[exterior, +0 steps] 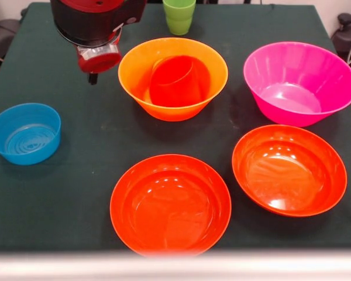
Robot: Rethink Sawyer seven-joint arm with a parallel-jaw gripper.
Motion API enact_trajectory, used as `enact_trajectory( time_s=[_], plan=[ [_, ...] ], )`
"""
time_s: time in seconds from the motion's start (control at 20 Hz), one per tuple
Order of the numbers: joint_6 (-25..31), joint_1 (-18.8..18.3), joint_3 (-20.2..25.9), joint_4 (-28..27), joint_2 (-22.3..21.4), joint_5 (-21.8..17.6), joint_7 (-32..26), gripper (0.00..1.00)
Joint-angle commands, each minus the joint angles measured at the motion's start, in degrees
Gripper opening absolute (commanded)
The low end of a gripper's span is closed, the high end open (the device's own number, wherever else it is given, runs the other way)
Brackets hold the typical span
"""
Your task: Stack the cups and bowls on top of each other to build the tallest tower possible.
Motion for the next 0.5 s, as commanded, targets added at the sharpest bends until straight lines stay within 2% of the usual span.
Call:
enact_trajectory(
  time_s=[0.05,0.5],
  plan=[
    [3.9,-0.3,8.7,7.5,-1.2,-0.8,-9.7,1.0],
    [4.9,-0.2,9.6,8.9,-2.6,-0.9,-7.8,1.0]
  ],
)
